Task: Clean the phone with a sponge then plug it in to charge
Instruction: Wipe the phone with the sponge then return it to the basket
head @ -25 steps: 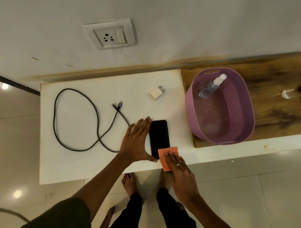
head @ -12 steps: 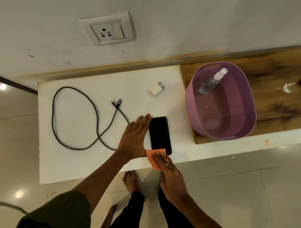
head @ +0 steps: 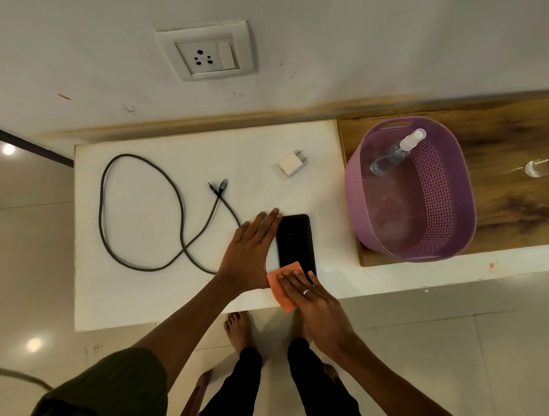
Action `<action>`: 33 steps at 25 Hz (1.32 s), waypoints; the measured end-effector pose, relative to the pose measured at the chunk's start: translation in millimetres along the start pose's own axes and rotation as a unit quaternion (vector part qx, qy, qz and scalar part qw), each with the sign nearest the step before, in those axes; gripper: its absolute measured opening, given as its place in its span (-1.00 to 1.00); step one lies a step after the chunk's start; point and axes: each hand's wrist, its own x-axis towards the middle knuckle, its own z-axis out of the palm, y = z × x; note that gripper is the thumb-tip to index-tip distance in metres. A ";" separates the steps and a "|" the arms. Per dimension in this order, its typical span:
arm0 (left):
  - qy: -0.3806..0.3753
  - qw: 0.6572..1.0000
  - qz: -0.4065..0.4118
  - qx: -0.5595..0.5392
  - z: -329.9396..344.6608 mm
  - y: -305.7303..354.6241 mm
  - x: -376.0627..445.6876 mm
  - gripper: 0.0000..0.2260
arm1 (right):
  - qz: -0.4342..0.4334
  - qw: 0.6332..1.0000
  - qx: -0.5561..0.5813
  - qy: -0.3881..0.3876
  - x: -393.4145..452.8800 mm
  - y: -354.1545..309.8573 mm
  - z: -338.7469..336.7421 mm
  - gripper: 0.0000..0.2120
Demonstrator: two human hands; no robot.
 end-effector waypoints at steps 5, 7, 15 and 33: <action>-0.012 1.000 0.004 0.003 -0.8 0.0 1.5 0.15 | -0.017 0.999 0.020 0.034 19.7 6.2 -8.3 -0.12; -0.016 1.000 0.004 0.001 -1.2 -0.2 1.6 0.18 | -0.018 0.999 0.028 0.036 29.1 7.7 -14.8 -0.03; -0.001 1.000 0.006 -0.023 3.4 0.8 2.4 0.33 | 0.005 0.993 0.106 0.045 59.8 13.6 -27.6 -0.34; 0.003 0.997 -0.024 -0.079 2.7 3.7 8.1 0.33 | 0.056 0.991 0.118 -0.001 88.3 16.7 -36.3 -0.36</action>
